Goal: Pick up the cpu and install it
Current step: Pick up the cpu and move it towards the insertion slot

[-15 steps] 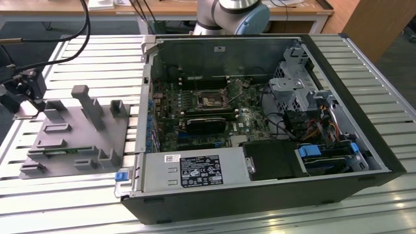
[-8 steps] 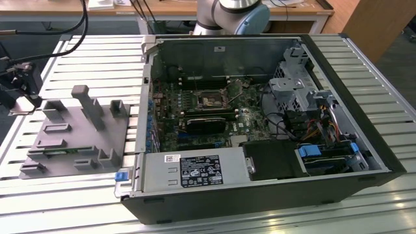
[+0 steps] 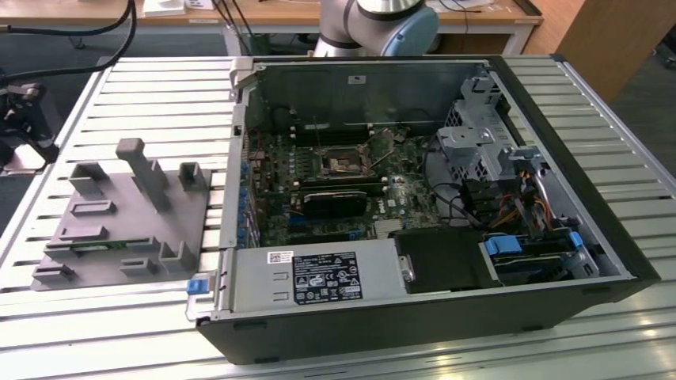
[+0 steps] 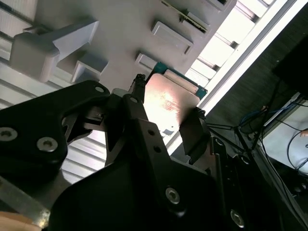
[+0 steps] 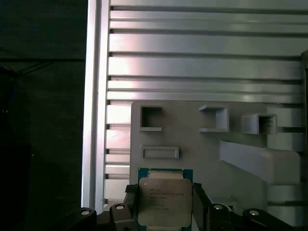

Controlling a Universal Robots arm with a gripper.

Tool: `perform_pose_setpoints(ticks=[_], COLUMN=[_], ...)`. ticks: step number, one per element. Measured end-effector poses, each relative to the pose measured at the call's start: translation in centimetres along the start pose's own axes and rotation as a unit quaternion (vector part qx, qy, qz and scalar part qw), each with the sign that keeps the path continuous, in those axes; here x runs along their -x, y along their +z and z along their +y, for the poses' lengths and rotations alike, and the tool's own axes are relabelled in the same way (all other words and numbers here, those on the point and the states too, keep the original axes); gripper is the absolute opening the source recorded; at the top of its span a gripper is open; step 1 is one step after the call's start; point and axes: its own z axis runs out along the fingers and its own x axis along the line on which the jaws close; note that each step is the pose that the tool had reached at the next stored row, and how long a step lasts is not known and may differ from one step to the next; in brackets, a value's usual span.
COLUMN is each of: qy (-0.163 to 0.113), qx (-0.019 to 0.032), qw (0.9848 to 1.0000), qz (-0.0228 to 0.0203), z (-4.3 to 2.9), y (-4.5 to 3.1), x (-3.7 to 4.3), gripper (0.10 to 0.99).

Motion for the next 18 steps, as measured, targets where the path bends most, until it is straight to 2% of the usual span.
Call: perform_pose_setpoints(ticks=[18], qy=[0.000], qx=[0.0002], qw=[1.0000], qz=[-0.0016], z=[0.47], y=[-5.55], x=[0.04], gripper=[0.537])
